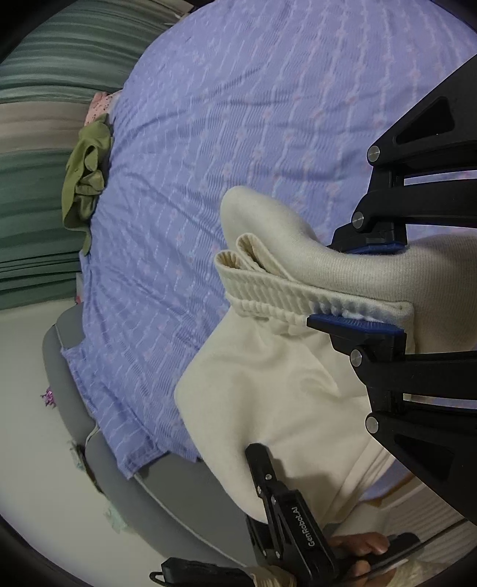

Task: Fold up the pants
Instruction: 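Carry the folded trousers with both grippers and lay them near the pillows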

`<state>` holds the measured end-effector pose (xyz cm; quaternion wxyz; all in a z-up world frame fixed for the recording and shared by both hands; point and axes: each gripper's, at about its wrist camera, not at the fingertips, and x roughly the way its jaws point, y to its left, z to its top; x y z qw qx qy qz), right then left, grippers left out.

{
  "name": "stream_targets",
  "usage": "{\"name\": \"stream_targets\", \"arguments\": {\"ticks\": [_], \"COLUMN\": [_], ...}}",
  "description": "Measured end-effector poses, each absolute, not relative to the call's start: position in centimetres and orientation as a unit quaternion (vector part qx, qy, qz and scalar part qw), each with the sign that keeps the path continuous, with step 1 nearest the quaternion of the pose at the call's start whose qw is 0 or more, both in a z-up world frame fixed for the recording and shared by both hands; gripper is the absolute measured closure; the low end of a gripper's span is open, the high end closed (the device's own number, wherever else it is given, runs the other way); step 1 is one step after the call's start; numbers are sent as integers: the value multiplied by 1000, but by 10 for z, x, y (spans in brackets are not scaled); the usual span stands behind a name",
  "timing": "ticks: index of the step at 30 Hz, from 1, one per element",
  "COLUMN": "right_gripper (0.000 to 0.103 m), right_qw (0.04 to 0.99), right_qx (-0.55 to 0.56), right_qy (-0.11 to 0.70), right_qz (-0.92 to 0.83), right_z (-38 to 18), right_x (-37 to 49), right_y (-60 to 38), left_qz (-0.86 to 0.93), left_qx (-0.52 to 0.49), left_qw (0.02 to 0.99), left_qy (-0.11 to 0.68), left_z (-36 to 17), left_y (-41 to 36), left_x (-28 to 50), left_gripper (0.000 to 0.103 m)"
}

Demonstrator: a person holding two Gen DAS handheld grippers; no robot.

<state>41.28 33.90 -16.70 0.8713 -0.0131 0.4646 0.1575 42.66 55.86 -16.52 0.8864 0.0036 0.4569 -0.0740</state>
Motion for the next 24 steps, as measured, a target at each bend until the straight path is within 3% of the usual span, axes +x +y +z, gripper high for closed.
{"name": "stream_targets", "arguments": {"ticks": [7,13,16,18,20,24], "right_gripper": [75,75,71,65,58,54], "right_qw": [871,830,816,812,811,815], "right_qx": [-40,-14,5,12,9,-21], "right_qy": [467,545,568,576,580,579], "right_qz": [147,120,111,96,74,19], "right_z": [-225,-297,-315,-321,-322,-311], "right_x": [465,478,467,462,459,448], "right_y": [380,377,367,359,352,336], "left_qz": [-52,-34,-31,-12,20,68], "left_qx": [28,45,16,10,32,63], "left_qw": [877,832,823,823,822,823], "left_qy": [477,552,568,568,568,560], "left_z": [-230,-317,-334,-335,-333,-311], "left_y": [587,601,611,615,617,617], "left_x": [483,488,478,474,471,452], "left_gripper": [75,73,64,54,36,36]}}
